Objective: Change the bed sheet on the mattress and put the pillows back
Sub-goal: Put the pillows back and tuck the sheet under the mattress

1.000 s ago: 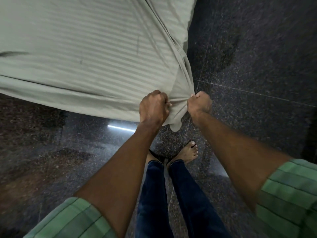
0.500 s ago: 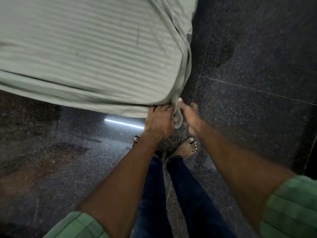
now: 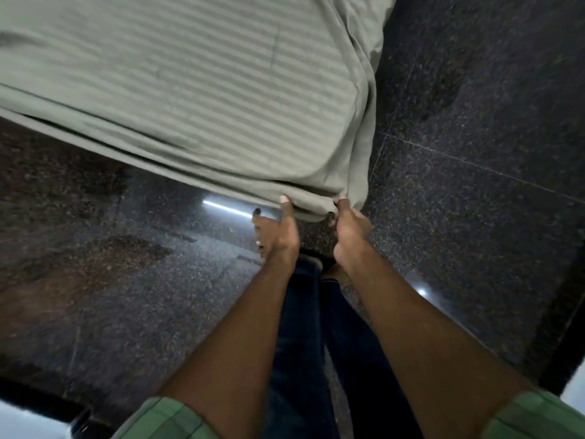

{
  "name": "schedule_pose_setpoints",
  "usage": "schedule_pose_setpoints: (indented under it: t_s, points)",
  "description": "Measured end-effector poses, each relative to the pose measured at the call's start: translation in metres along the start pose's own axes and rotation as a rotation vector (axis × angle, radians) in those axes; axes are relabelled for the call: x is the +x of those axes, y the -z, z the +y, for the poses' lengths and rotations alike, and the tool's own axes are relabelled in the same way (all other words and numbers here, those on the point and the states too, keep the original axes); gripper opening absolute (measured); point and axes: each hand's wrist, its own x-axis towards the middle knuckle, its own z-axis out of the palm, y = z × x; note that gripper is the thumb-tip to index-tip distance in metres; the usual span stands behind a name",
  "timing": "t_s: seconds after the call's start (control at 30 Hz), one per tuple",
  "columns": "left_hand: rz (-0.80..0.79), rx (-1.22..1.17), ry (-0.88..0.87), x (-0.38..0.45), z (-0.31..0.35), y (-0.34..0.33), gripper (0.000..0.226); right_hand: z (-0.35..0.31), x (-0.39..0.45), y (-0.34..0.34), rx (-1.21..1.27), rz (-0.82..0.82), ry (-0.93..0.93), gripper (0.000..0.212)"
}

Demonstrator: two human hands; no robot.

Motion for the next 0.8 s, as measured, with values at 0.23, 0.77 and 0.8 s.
schedule_pose_setpoints:
  t_s: [0.23, 0.77, 0.8]
  points:
    - [-0.210, -0.097, -0.049, -0.019, 0.016, -0.022, 0.061, -0.007, -0.009, 0.006, -0.070, -0.043, 0.041, 0.027]
    - [0.431, 0.291, -0.552, -0.067, 0.020, -0.040, 0.020, -0.067, -0.011, 0.029, -0.360, -0.635, -0.092, 0.043]
    - [0.384, 0.223, -0.541, -0.074, 0.027, -0.044, 0.016, -0.076, -0.005, 0.037, -0.387, -0.696, -0.099, 0.036]
